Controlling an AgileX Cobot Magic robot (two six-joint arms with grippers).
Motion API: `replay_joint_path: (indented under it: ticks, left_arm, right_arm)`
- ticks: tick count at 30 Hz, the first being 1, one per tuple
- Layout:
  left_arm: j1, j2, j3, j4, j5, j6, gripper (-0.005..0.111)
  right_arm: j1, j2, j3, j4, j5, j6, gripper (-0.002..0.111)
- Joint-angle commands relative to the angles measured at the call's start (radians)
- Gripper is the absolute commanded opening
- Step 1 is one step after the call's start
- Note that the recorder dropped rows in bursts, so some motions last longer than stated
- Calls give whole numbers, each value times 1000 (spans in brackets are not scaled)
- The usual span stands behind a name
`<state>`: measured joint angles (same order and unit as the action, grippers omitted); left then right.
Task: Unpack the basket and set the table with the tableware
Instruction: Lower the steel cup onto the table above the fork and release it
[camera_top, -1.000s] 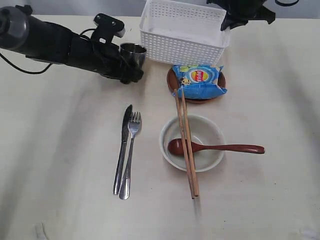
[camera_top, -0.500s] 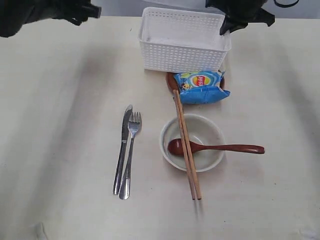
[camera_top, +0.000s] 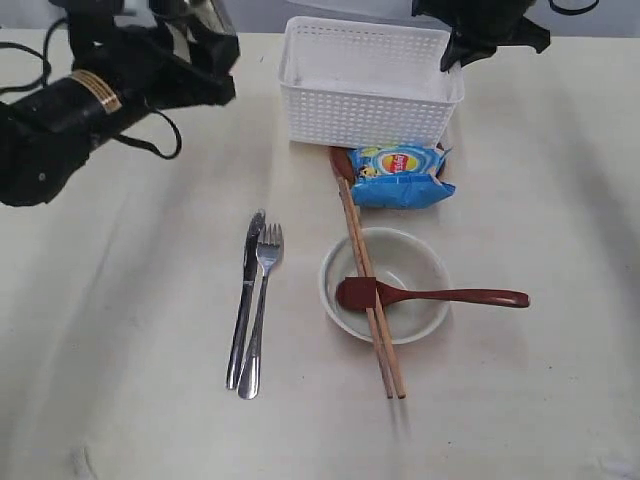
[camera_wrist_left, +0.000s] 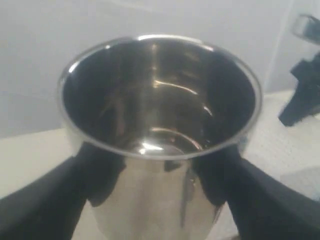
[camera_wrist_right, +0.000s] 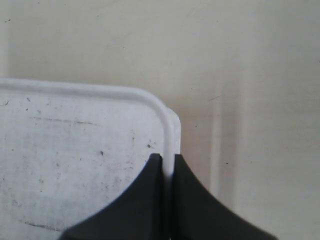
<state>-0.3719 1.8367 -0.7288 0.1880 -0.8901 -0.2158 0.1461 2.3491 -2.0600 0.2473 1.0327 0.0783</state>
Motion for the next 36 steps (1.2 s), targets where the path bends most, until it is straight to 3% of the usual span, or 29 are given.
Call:
replay_joint_path:
  ticks: [1, 4, 11, 18, 25, 34, 36]
  left_arm:
    - [-1, 93, -30, 99, -85, -14, 0]
    - [-1, 148, -47, 169, -93, -18, 0]
    - [-1, 269, -56, 242, -259, -18, 0]
    - [-1, 353, -126, 375, -161, -23, 0]
    - [-1, 352, -128, 381, -62, -38, 0]
    - [-1, 352, -128, 381, -73, -44, 0]
    - [-1, 352, -128, 381, -71, -51, 5]
  right_arm:
    - [-4, 8, 3, -3, 25, -15, 0]
    - [-4, 8, 3, -3, 17, -15, 0]
    - [-4, 8, 3, -3, 1, -13, 0]
    - [-4, 8, 3, -3, 1, -17, 0]
    - [-4, 8, 3, -3, 1, -19, 0]
    - [-4, 8, 3, -3, 3, -19, 0]
    - [-4, 8, 3, -3, 3, -19, 0]
